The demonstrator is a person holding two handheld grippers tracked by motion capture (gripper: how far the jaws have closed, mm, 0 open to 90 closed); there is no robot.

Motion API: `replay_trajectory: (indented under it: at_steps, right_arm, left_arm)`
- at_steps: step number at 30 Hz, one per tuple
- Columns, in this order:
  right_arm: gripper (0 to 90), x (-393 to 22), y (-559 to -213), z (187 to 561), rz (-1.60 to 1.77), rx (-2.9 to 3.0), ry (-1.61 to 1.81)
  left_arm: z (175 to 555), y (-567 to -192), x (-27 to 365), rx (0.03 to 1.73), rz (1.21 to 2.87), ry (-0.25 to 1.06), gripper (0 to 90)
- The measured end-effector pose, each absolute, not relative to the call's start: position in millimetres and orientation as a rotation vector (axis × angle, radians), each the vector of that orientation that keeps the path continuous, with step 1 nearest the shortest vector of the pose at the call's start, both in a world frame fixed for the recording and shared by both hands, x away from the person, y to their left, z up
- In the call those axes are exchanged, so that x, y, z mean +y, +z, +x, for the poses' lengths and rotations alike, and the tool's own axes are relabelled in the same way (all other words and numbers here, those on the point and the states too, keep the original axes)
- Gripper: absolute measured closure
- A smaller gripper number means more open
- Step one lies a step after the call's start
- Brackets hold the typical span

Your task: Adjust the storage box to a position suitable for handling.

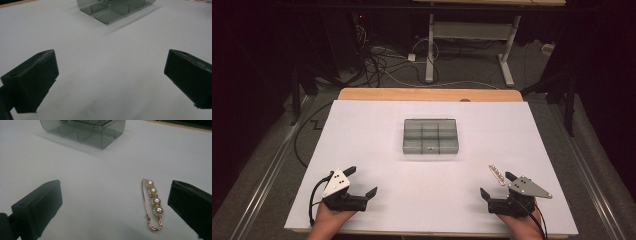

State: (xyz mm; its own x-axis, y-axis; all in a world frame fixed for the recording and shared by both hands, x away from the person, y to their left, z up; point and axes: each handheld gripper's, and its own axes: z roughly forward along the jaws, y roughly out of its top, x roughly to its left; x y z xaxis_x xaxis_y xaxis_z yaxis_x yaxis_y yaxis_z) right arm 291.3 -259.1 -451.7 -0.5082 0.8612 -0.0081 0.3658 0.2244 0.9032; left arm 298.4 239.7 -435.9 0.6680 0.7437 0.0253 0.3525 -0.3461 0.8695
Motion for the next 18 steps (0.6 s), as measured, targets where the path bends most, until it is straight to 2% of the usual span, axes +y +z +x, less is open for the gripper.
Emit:
replay_trajectory:
  at_steps: [18]
  right_arm:
    - [0.7, -261.0, -451.8, 291.5, 1.141, 1.978, 1.264]
  left_arm:
    - [298.4, -436.0, 239.9, 0.848, 1.954, 0.526, 1.3]
